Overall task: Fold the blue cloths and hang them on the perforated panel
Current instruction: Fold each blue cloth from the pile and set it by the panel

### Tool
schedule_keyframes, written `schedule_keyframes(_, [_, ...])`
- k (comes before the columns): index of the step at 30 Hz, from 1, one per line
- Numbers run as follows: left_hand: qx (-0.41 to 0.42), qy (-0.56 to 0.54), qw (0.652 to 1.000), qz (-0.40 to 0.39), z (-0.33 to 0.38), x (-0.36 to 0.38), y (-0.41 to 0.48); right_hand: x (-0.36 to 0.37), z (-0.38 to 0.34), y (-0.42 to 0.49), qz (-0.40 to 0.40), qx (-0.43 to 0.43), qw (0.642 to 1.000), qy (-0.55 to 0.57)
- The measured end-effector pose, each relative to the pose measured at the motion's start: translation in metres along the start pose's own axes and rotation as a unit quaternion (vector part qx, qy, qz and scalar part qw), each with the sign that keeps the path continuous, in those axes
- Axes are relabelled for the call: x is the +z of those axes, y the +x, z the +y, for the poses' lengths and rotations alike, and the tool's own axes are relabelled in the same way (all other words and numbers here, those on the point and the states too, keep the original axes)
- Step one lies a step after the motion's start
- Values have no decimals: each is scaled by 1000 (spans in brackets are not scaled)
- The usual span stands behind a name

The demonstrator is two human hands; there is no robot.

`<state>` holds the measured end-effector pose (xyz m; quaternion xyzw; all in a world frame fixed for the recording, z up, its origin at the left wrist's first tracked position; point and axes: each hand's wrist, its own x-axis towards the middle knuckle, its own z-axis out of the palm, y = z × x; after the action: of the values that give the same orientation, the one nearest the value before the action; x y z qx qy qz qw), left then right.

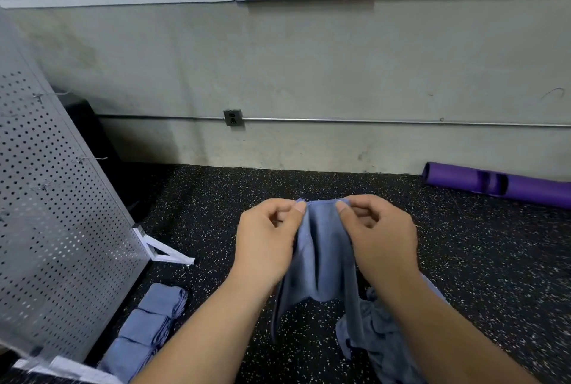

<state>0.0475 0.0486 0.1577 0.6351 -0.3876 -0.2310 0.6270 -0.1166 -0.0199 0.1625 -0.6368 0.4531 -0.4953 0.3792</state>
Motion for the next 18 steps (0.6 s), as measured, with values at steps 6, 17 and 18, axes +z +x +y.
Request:
schedule_keyframes(6, [13, 42, 999, -25, 1, 7, -9, 9, -4, -14, -32, -21, 999, -14])
schedule_keyframes(17, [15, 53, 998, -26, 3, 10, -17, 14, -10, -26, -16, -20, 1000, 5])
schedule_keyframes(18, [13, 51, 998, -29, 2, 9, -17, 14, -11, -27, -17, -20, 1000, 11])
